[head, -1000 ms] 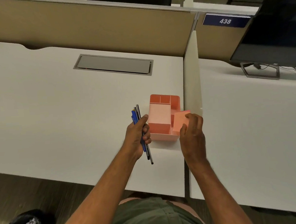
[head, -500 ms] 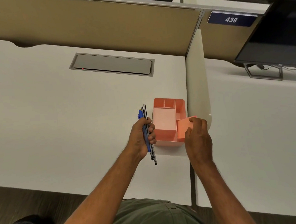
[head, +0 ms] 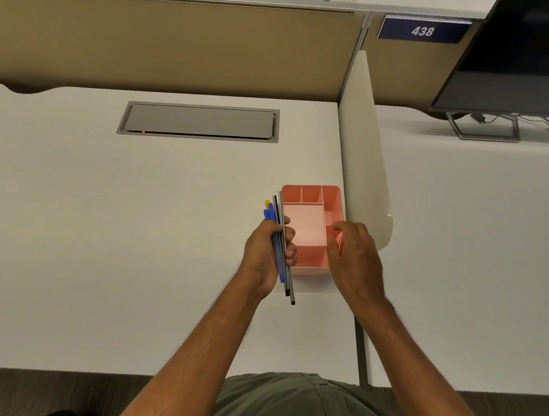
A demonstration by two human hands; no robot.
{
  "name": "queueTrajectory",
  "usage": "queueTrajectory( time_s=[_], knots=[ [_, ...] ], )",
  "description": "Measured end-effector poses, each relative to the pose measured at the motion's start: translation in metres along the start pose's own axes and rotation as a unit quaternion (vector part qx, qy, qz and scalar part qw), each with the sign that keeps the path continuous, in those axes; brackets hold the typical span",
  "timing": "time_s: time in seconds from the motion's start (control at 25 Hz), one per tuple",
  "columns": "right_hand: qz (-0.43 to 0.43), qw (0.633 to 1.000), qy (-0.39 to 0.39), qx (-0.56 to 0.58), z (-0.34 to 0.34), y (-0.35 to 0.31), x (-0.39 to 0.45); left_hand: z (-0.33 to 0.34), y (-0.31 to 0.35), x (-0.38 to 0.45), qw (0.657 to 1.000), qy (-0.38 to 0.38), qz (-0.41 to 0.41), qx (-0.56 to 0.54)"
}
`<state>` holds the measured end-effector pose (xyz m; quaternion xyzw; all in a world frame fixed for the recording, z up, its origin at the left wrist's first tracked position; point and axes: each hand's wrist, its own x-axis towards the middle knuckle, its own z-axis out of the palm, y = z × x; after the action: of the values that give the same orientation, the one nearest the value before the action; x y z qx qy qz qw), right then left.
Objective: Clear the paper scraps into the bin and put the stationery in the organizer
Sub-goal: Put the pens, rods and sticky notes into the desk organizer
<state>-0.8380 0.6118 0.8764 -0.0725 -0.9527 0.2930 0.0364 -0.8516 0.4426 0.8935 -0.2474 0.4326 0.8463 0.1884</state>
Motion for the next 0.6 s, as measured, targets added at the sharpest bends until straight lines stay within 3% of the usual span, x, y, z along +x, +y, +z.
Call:
queueTrajectory(
  time_s=[0.16,0.28,0.44,0.6],
  knots=[
    [0.062,0.969,-0.075,0.228,0.001,-0.036,0.015,0.006,0.000,0.004,0.999,-0.031,0.011,0.038],
    [0.154,0.900,-0.189,0.362,0.002,-0.055,0.021,0.008,-0.003,0.004,0.995,-0.049,0.024,0.082],
    [0.182,0.847,-0.255,0.429,0.003,-0.058,0.023,0.006,-0.004,0.005,0.991,-0.051,0.026,0.124],
    [0.185,0.859,-0.228,0.418,0.004,-0.059,0.024,0.007,-0.008,0.007,0.986,-0.013,0.030,0.164]
  ],
)
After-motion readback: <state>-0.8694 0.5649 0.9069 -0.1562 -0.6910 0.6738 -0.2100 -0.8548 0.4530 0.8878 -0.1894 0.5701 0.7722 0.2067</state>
